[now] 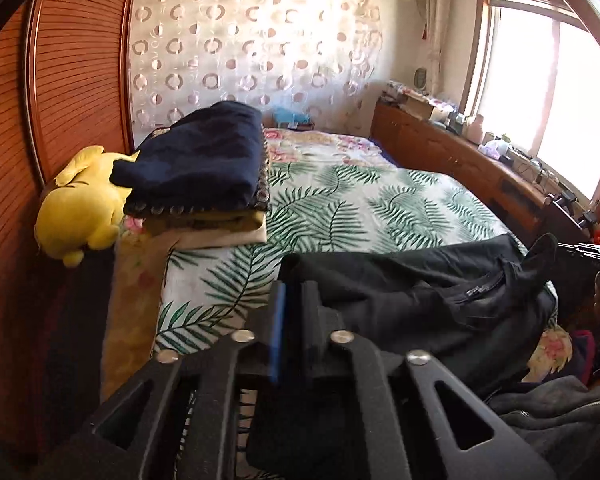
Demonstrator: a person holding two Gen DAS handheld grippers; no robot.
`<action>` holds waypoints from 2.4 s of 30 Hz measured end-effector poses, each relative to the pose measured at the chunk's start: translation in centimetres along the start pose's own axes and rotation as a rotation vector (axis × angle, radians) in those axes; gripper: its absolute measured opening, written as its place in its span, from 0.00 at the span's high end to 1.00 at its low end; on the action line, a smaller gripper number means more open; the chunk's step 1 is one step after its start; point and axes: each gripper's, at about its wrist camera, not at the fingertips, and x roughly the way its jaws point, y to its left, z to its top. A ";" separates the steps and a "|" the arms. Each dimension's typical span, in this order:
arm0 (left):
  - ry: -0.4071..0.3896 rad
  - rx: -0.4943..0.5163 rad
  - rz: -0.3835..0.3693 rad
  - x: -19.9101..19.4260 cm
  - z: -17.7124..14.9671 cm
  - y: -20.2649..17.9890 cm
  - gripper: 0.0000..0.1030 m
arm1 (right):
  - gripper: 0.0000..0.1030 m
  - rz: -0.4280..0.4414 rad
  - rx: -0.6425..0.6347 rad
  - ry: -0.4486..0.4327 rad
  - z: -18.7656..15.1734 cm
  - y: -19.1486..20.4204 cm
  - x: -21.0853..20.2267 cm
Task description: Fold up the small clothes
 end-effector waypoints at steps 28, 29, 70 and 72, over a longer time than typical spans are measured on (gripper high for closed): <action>0.159 0.047 0.034 11.1 3.3 0.2 0.22 | 0.34 -0.115 0.056 0.100 3.9 -1.8 11.3; 0.166 0.049 0.034 11.4 3.2 0.2 0.22 | 0.34 -0.110 0.059 0.099 3.9 -2.0 11.3; 0.212 0.084 0.006 12.9 0.2 -0.7 0.39 | 0.29 -0.080 0.020 0.121 3.9 -2.7 15.3; 0.206 0.090 -0.003 12.9 0.2 -0.9 0.44 | 0.29 -0.081 0.024 0.118 3.9 -2.7 15.3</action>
